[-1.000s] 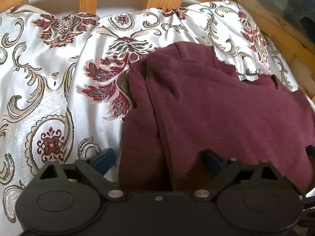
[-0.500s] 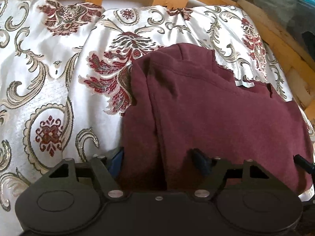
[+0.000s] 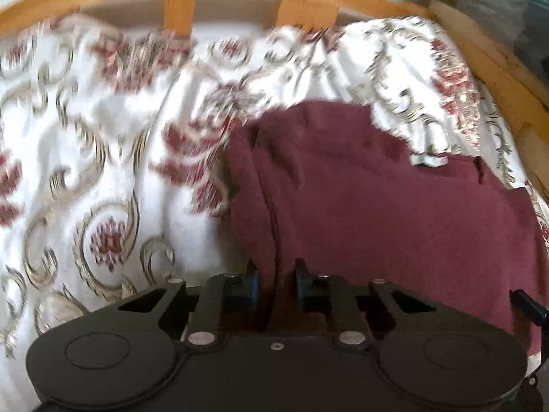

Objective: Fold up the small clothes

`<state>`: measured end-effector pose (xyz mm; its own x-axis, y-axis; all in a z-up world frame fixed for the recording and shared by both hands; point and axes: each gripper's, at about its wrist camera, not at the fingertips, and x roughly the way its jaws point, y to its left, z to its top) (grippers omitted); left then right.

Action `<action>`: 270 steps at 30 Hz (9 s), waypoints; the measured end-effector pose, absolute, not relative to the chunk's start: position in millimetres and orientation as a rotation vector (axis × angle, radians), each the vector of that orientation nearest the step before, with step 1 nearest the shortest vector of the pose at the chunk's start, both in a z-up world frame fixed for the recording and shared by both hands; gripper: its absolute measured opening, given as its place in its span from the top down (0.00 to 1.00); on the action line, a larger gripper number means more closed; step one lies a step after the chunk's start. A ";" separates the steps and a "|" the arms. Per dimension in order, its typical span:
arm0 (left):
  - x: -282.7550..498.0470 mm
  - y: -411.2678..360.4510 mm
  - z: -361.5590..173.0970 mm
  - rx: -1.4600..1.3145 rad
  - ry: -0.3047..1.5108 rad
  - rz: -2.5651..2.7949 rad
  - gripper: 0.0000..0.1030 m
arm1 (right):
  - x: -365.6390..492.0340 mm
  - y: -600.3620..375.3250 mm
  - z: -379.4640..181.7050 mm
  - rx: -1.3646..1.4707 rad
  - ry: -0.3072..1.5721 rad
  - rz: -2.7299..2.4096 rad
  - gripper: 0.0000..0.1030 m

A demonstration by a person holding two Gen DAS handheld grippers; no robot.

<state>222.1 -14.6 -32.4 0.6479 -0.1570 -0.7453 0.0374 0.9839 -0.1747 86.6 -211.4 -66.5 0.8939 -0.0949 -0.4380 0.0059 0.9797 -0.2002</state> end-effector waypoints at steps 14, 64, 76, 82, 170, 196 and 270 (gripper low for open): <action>198.8 -149.3 50.4 0.221 0.601 -0.437 0.86 | 69.7 -292.0 -32.8 -0.221 0.289 -0.436 0.00; 127.5 -153.3 -16.6 0.301 0.475 -0.468 0.03 | 70.5 -370.9 -10.4 0.242 0.060 -0.103 0.00; 125.9 -164.4 -34.9 0.409 0.512 -0.503 0.27 | 116.5 -352.9 -24.9 0.320 0.290 0.098 0.15; 127.3 -159.2 -35.8 0.432 0.516 -0.492 0.56 | 127.5 -347.9 -29.7 0.334 0.383 0.105 0.22; 88.0 -195.9 -25.6 0.210 0.427 -0.733 0.01 | 100.5 -413.8 -32.5 0.384 0.374 -0.194 0.37; 187.8 -133.1 -65.9 -0.371 0.913 -0.392 0.01 | 92.8 -381.5 -26.6 0.132 0.459 -0.019 0.00; 180.1 -127.0 -80.6 -0.370 0.924 -0.410 0.00 | 116.5 -412.8 -46.8 0.377 0.438 -0.087 0.14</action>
<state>180.1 -127.0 -80.6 0.5364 -0.4900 -0.6871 0.1799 0.8618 -0.4742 116.5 -412.9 -46.8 0.9033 -0.0019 -0.4290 0.1624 0.9271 0.3379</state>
